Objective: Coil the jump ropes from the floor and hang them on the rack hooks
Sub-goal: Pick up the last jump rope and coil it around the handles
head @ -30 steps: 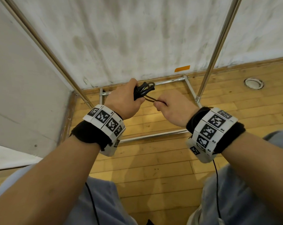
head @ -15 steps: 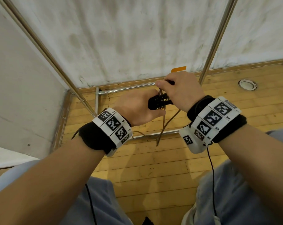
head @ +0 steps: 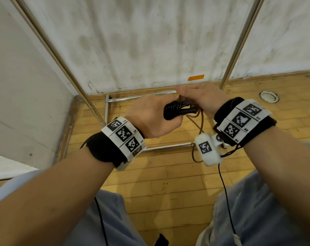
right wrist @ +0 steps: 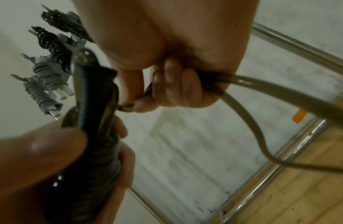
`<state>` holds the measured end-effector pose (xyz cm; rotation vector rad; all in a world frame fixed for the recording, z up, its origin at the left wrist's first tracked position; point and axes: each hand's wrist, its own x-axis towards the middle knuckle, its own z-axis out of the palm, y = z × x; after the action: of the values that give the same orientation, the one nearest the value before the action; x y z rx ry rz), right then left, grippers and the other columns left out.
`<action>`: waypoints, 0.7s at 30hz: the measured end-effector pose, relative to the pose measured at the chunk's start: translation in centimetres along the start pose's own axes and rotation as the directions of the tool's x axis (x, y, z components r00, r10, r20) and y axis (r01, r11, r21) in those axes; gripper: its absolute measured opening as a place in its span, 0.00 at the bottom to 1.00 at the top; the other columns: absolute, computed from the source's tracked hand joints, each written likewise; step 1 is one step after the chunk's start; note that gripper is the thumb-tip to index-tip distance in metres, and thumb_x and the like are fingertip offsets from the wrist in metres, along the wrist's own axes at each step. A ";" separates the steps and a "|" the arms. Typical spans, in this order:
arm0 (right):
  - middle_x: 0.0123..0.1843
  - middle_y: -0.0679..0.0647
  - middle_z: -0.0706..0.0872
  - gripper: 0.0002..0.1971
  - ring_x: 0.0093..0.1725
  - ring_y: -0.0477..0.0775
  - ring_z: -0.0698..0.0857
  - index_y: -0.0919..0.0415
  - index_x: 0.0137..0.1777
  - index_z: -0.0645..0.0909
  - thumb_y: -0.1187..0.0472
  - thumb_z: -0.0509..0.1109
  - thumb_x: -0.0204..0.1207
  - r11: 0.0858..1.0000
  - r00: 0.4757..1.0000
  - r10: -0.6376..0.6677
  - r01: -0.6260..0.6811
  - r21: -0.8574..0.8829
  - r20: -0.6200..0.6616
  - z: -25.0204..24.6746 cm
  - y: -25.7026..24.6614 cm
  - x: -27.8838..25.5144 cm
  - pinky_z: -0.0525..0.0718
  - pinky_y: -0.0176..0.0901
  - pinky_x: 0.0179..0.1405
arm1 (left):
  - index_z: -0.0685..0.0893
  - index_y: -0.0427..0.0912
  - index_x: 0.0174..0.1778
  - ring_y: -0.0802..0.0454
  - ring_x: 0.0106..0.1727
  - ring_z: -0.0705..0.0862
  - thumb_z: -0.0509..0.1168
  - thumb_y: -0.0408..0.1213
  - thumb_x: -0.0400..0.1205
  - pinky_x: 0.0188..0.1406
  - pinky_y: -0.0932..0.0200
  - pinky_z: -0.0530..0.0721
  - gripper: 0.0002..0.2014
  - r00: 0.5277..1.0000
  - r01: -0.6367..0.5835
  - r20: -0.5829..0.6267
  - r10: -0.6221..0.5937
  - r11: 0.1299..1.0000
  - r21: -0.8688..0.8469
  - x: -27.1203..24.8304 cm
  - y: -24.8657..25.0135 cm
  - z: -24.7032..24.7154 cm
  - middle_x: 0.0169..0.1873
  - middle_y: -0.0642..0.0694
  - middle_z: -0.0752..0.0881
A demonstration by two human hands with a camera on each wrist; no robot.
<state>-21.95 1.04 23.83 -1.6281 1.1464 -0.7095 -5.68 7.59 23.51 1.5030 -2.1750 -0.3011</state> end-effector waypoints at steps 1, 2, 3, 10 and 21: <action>0.43 0.74 0.84 0.24 0.38 0.68 0.79 0.63 0.40 0.88 0.39 0.72 0.67 0.997 1.000 0.008 -0.009 0.077 0.021 0.2 0.0 -0.1 0.81 0.59 0.44 | 0.81 0.57 0.46 0.58 0.29 0.80 0.64 0.52 0.73 0.26 0.63 0.76 0.08 1.000 0.002 -0.016 -0.002 1.000 -0.018 0.0 0.0 -0.2 0.28 0.59 0.82; 0.40 0.71 0.81 0.21 0.35 0.65 0.75 0.60 0.37 0.87 0.39 0.72 0.66 0.990 0.999 0.013 -0.018 0.141 0.038 0.4 -0.1 -0.2 0.79 0.54 0.35 | 0.82 0.56 0.48 0.58 0.31 0.81 0.64 0.53 0.72 0.28 0.62 0.78 0.12 0.999 0.014 -0.034 -0.015 0.999 -0.040 -0.1 -0.1 -0.3 0.29 0.59 0.82; 0.36 0.66 0.77 0.20 0.32 0.61 0.72 0.58 0.35 0.86 0.40 0.71 0.68 0.982 0.999 0.016 -0.026 0.187 0.052 0.7 -0.1 -0.2 0.74 0.47 0.27 | 0.83 0.56 0.50 0.59 0.32 0.82 0.64 0.54 0.71 0.30 0.61 0.80 0.14 0.998 0.039 -0.051 -0.043 0.997 -0.071 -0.1 -0.1 -0.4 0.30 0.59 0.83; 0.18 0.41 0.73 0.22 0.19 0.44 0.67 0.46 0.30 0.83 0.66 0.58 0.82 0.973 0.992 -0.061 0.084 0.215 -0.109 2.7 0.2 -0.5 0.66 0.35 0.19 | 0.78 0.59 0.42 0.54 0.31 0.83 0.64 0.54 0.71 0.32 0.45 0.86 0.08 0.940 0.250 -0.109 -0.324 0.867 -0.430 0.1 0.5 -0.4 0.32 0.53 0.84; 0.47 0.56 0.86 0.09 0.45 0.55 0.80 0.62 0.47 0.85 0.61 0.63 0.80 0.768 0.937 -0.318 0.165 -0.619 -0.144 3.8 0.9 -0.9 0.75 0.45 0.42 | 0.73 0.55 0.46 0.67 0.31 0.80 0.66 0.54 0.76 0.22 0.73 0.71 0.11 0.941 0.280 -0.124 -0.315 0.931 -0.235 0.8 0.0 -0.8 0.31 0.57 0.80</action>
<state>-19.35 3.29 21.71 -2.3135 1.4493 -0.7710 -5.48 6.91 24.39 1.6692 -1.7273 -0.4831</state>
